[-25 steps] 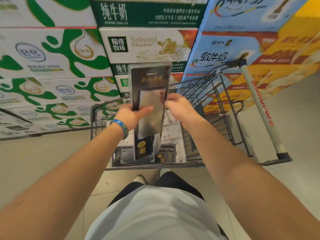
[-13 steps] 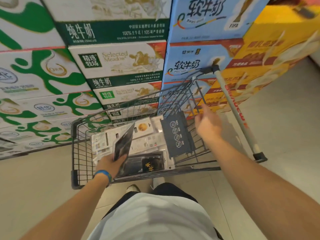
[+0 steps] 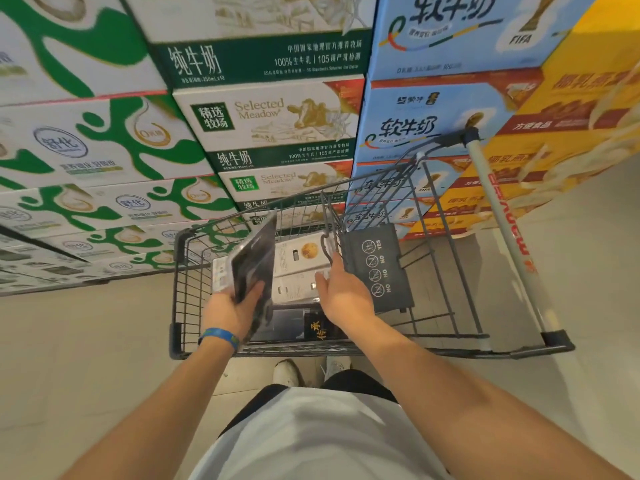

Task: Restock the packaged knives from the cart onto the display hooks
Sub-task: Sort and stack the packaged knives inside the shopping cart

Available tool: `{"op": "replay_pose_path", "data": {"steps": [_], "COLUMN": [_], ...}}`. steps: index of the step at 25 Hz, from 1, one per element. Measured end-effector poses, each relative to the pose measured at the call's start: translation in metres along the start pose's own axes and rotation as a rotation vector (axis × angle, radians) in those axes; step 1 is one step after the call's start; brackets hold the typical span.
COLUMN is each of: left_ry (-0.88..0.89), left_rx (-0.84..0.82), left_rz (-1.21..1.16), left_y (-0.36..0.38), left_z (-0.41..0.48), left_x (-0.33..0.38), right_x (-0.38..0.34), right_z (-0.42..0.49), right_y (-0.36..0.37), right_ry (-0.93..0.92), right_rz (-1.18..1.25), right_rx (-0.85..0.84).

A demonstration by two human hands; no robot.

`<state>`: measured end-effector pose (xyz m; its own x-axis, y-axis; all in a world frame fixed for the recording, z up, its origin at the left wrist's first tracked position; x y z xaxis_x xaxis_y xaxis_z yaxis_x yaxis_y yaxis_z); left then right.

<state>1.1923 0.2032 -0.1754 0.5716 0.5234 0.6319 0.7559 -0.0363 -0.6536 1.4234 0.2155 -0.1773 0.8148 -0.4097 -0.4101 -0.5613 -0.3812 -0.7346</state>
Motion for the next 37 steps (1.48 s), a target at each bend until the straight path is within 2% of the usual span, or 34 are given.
{"op": "replay_pose_path", "data": {"steps": [4, 7, 8, 11, 13, 15, 17, 20, 22, 23, 26, 28, 34, 35, 37], "left_ry": [0.299, 0.503, 0.553, 0.623, 0.587, 0.484, 0.351, 0.090, -0.015, -0.032, -0.102, -0.138, -0.124, -0.104, -0.042], "left_rx": [0.085, 0.179, 0.201, 0.187, 0.092, 0.009, -0.102, -0.238, -0.369, -0.416, -0.413, -0.433, -0.506, -0.521, -0.545], "left_rz": [-0.259, -0.455, -0.495, -0.679, -0.813, -0.761, -0.615, -0.063, 0.170, 0.205, 0.082, 0.002, -0.032, -0.024, -0.002], "left_y": [-0.035, -0.070, -0.079, -0.096, -0.086, -0.054, -0.001, 0.081, 0.123, 0.139, 0.155, 0.152, 0.149, 0.147, 0.142], "left_z": [-0.010, -0.021, -0.025, -0.025, -0.015, -0.003, 0.007, -0.002, -0.021, -0.030, -0.034, -0.031, -0.034, -0.033, -0.032], "left_x": [0.115, 0.204, 0.228, 0.283, 0.302, 0.298, 0.261, 0.163, 0.109, 0.094, 0.081, 0.080, 0.078, 0.078, 0.077], "right_x": [-0.007, -0.029, -0.040, -0.056, -0.046, -0.020, 0.018, 0.067, 0.085, 0.092, 0.107, 0.110, 0.134, 0.132, 0.124], "right_z": [0.002, -0.015, -0.019, -0.028, -0.032, -0.038, -0.040, -0.040, -0.034, -0.027, 0.001, 0.018, 0.047, 0.043, 0.026], "right_y": [-0.015, -0.055, -0.074, -0.135, -0.170, -0.183, -0.174, -0.137, -0.104, -0.085, -0.025, -0.004, -0.010, -0.012, -0.015], "right_ry": [-0.011, -0.164, -0.235, -0.378, -0.415, -0.373, -0.214, 0.046, 0.146, 0.174, 0.233, 0.221, 0.258, 0.255, 0.232], "right_rz": [0.110, 0.442, 0.588, 0.847, 0.853, 0.788, 0.721, 0.690, 0.636, 0.549, 0.201, 0.037, 0.171, 0.188, 0.191], "right_rx": [0.011, 0.210, 0.212, 0.156, 0.282, 0.455, 0.582, 0.696, 0.633, 0.554, 0.218, 0.118, -0.087, -0.075, 0.070]}}
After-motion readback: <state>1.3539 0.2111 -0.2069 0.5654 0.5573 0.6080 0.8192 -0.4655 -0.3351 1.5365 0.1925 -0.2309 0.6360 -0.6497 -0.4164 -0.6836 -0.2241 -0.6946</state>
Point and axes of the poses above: each hand's wrist, its own z-axis towards the middle knuckle, its own y-axis out of the palm, x = y × z, the point moved 4 cm from there along z, towards the middle knuckle, and after that the axes turned 1 degree about x, right-handed, at the moved point
